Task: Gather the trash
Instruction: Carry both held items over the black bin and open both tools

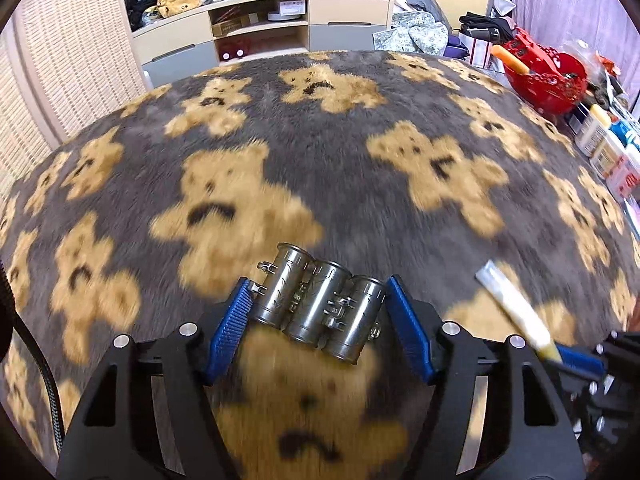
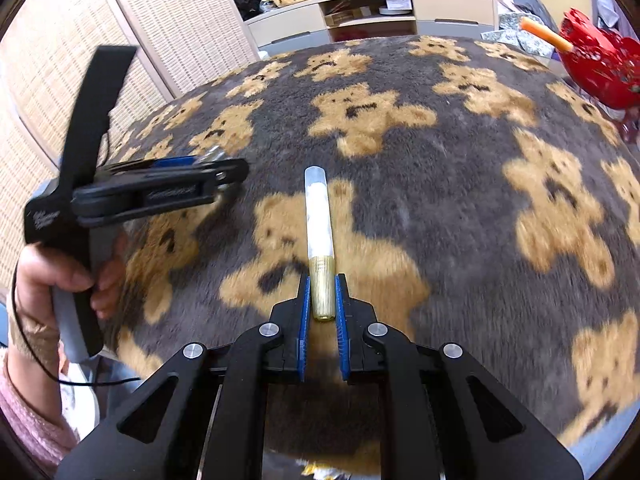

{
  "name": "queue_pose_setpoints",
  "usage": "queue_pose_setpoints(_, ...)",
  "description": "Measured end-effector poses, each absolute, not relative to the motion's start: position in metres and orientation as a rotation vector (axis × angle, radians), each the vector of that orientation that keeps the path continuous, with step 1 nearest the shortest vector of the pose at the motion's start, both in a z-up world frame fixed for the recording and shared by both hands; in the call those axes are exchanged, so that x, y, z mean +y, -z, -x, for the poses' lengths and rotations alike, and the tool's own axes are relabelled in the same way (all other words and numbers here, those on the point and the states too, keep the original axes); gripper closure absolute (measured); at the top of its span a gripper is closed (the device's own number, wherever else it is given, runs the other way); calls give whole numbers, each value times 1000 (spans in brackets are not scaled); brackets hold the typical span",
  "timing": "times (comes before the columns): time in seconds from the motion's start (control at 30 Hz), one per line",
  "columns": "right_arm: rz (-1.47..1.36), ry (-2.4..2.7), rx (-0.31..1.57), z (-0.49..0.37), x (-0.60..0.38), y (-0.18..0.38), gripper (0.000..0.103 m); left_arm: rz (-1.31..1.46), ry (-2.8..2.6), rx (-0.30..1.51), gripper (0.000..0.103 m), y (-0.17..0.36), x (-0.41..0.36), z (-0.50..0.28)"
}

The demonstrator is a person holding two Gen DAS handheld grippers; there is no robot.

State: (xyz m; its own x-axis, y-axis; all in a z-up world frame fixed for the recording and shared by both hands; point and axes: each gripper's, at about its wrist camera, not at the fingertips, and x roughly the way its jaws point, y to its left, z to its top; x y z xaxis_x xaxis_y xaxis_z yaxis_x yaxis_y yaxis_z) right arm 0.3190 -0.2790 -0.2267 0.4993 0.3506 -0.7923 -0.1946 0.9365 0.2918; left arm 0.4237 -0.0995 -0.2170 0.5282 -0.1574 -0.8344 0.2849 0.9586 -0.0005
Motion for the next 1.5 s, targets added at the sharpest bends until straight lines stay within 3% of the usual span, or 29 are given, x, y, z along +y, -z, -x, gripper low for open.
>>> queue_pose_setpoints(0.77, -180, -329, 936, -130, -268, 178, 90, -9, 307, 916, 38, 152, -54, -179)
queue_pose_setpoints(1.07, -217, -314, 1030, -92, -264, 224, 90, 36, 345, 1007, 38, 211, -51, -129)
queue_pose_setpoints(1.5, -272, -279, 1199, -105, -259, 301, 90, 45, 364, 1157, 38, 301, -58, -128)
